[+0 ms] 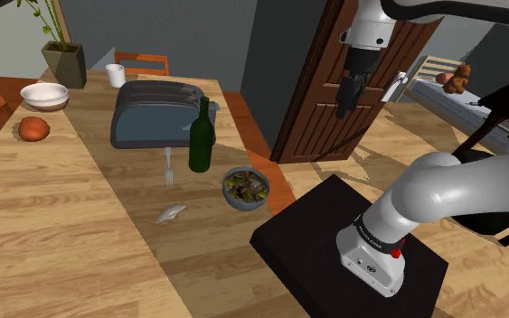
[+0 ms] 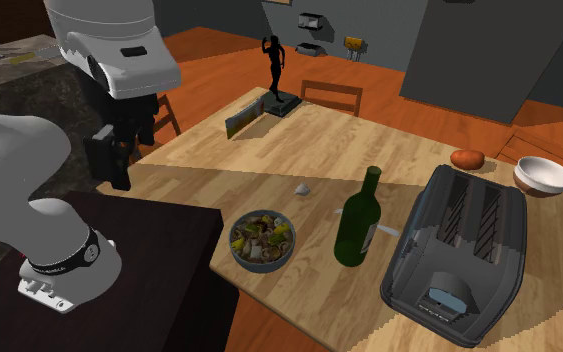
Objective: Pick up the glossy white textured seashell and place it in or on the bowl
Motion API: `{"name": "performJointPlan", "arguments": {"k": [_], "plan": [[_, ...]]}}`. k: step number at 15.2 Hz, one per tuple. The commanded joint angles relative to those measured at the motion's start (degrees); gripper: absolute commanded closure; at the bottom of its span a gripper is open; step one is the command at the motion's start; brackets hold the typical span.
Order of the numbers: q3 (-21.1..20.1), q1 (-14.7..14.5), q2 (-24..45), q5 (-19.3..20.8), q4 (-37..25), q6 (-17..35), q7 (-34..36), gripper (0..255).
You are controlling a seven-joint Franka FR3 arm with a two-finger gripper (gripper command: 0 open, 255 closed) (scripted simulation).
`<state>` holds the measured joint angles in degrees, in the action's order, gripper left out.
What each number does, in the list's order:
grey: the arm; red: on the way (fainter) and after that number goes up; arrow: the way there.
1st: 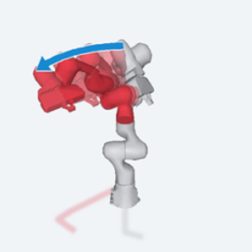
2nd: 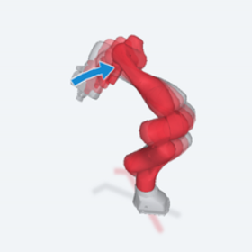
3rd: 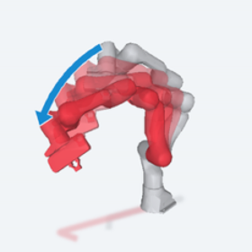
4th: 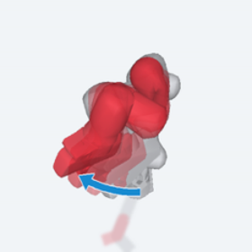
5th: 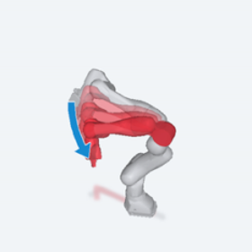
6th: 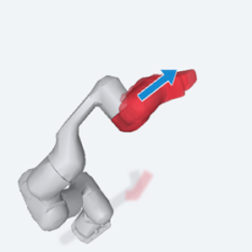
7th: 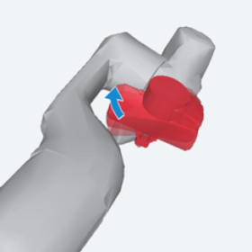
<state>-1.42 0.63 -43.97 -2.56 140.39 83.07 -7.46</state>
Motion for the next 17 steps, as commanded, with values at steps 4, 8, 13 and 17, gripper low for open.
{"name": "performJointPlan", "arguments": {"k": [4,8,13,17], "plan": [[-2.4,-1.6,3.2,-1.3,1.8,5.6,0.7,0],[-5.7,-3.6,8.5,-2.8,3.1,13.1,1.8,0],[-9.8,-5.8,16.6,-3.7,3.1,22.4,3.2,0],[-13.1,-7.1,24.1,-3.3,1.8,29.3,4.9,0]]}}
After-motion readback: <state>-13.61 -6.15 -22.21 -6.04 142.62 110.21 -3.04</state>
